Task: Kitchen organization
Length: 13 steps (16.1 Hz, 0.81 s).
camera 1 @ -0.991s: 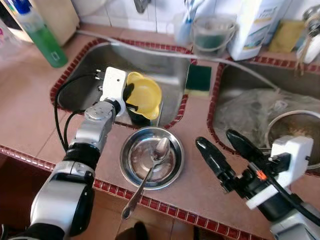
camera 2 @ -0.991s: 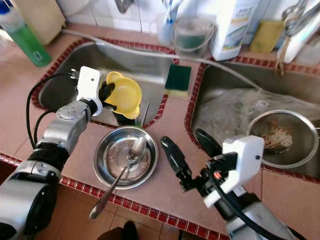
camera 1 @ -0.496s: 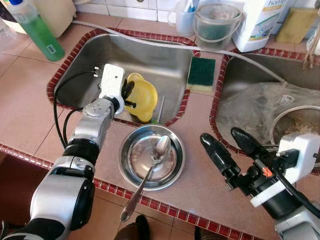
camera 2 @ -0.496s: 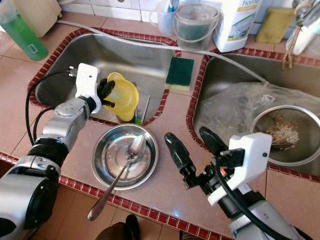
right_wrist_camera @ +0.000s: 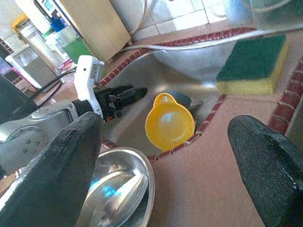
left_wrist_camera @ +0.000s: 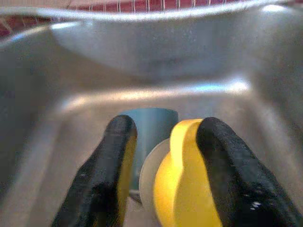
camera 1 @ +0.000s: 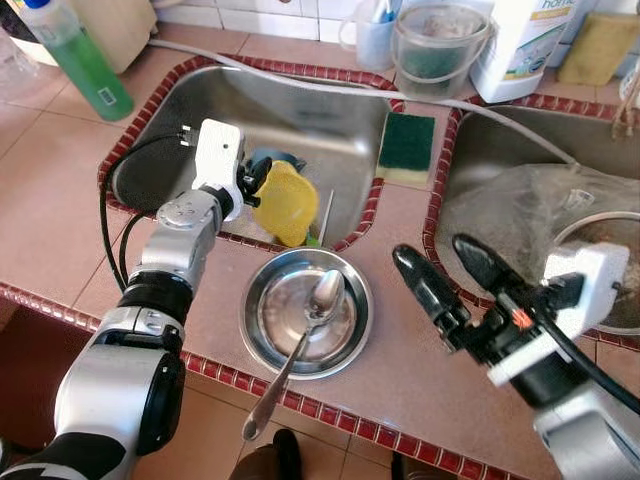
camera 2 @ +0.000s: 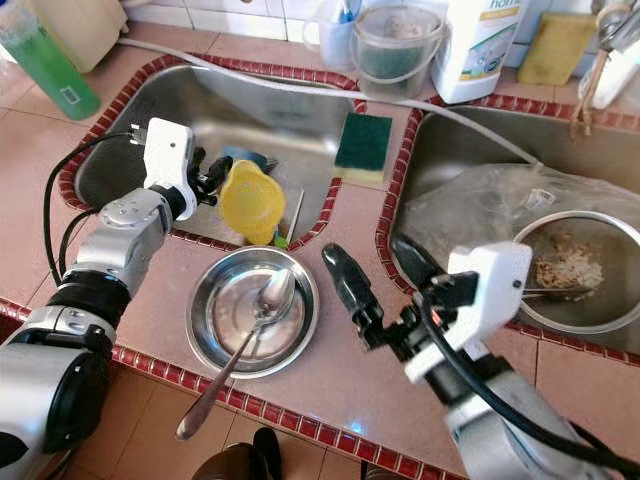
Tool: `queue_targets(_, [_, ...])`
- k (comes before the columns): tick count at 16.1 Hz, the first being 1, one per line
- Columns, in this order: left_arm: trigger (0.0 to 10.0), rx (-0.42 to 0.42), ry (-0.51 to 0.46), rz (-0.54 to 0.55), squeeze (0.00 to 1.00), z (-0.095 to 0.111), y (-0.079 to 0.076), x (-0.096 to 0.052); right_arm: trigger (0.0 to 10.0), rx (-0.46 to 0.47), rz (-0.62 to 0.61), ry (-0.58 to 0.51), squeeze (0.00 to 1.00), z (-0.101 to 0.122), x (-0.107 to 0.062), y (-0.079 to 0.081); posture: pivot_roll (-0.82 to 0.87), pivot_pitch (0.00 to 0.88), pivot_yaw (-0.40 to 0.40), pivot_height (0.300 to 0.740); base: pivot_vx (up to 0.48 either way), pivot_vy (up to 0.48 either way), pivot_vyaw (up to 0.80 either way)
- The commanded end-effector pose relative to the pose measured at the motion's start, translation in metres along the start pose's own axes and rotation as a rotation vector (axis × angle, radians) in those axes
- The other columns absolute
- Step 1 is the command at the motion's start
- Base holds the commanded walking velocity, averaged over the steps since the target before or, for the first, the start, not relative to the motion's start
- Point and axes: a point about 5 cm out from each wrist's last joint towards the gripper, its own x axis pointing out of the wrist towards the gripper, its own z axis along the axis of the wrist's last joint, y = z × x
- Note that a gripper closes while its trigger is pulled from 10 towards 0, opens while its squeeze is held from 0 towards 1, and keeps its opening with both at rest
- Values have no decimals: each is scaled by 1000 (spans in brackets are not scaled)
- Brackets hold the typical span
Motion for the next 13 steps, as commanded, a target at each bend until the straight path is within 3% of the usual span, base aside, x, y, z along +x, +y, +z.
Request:
queue_targets(1, [10000,-2,-33,-2,1000,6,6,-4,10000,-15,25,-2,0,-3,4,0,-304,256,142,740,0,0,0])
queue_targets(5, [10000,-20,-126,-54,1000,25,1,-14,10000,-53,11,-77,0,3,20,-14,-290,176,132,740,0,0,0])
queue_targets(8, [10000,-23,-142,-80,1000,25,-4,-27,10000,-83,-25,-147,0,8,29,-26,-278,143,131,740,0,0,0])
queue_targets(9, [10000,-21,-154,-87,565,24,-8,-36,10000,-93,-28,-167,0,9,33,-30,-264,118,124,740,0,0,0])
queue_targets(10, [10000,-6,-172,-88,0,24,-12,-44,10000,-109,-31,-171,0,7,37,-32,-249,106,114,740,0,0,0])
queue_targets(13, [10000,30,-180,-90,0,24,-20,-65,10000,-128,-6,-179,0,1,47,-33,-222,94,98,740,0,0,0])
